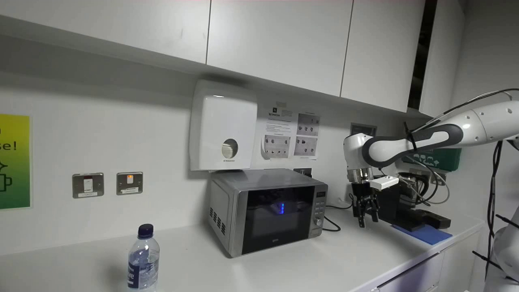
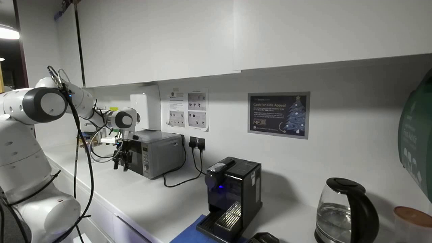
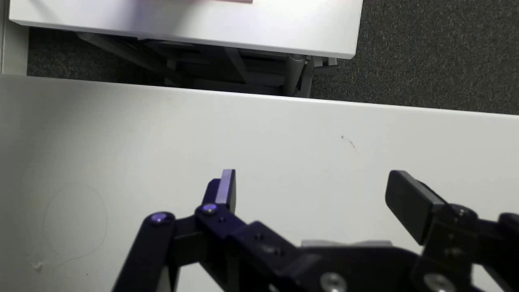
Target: Open the microwave door.
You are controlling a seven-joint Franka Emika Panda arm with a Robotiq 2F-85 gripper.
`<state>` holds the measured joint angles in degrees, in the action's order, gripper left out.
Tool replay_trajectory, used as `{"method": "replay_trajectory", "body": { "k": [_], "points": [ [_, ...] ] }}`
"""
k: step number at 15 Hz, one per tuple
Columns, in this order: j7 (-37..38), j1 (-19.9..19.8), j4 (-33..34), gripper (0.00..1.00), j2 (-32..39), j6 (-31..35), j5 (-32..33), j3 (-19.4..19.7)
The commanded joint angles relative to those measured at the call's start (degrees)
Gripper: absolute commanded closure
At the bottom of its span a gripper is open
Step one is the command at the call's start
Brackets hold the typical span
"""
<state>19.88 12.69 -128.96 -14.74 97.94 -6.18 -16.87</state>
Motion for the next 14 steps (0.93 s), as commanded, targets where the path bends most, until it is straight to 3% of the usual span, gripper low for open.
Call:
{"method": "replay_trajectory", "body": {
  "k": [1, 11, 14],
  "points": [
    [0.03, 0.06, 0.15, 0.00, 0.05, -0.16, 0.02, 0.05],
    [0.03, 0.06, 0.15, 0.00, 0.05, -0.16, 0.01, 0.05],
    [2.97, -0.32, 0.74, 0.00, 0.13, 0.25, 3.15, -0.74]
  ]
}}
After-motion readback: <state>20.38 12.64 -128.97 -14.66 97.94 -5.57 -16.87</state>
